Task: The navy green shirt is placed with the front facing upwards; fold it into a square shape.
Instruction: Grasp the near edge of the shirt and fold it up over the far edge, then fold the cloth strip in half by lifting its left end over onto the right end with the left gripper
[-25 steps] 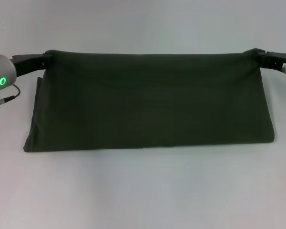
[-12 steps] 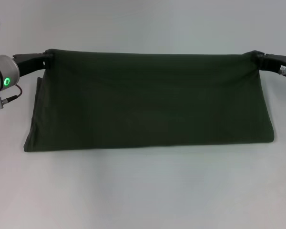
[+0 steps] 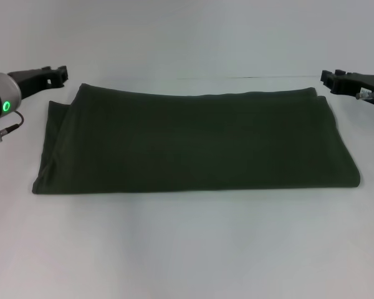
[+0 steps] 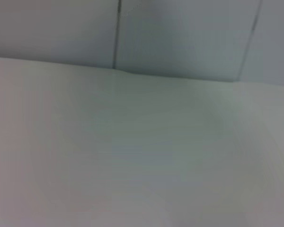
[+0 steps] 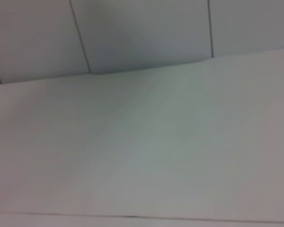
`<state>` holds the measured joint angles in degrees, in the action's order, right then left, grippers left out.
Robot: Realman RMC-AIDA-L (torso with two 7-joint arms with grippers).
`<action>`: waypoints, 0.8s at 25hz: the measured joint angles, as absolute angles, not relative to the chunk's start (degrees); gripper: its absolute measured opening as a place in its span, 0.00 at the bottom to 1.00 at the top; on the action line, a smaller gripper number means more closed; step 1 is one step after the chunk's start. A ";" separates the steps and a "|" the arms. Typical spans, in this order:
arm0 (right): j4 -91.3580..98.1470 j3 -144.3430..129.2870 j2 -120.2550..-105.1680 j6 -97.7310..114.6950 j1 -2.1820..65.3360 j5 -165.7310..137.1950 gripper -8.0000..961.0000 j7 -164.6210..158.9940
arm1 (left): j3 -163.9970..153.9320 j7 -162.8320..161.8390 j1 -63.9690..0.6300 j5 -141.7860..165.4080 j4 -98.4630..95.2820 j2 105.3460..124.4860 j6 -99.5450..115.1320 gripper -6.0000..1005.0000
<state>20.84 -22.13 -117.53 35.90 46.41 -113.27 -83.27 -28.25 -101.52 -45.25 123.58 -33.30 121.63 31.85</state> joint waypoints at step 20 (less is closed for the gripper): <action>26.21 -27.14 -113.06 58.09 40.92 -113.70 0.89 -99.99 | -28.43 -104.47 -36.72 118.14 -41.47 121.84 50.40 0.80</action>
<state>26.21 -27.14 -113.06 58.09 40.92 -113.70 -99.99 -28.43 -104.47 -36.72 118.14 -41.47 121.84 50.40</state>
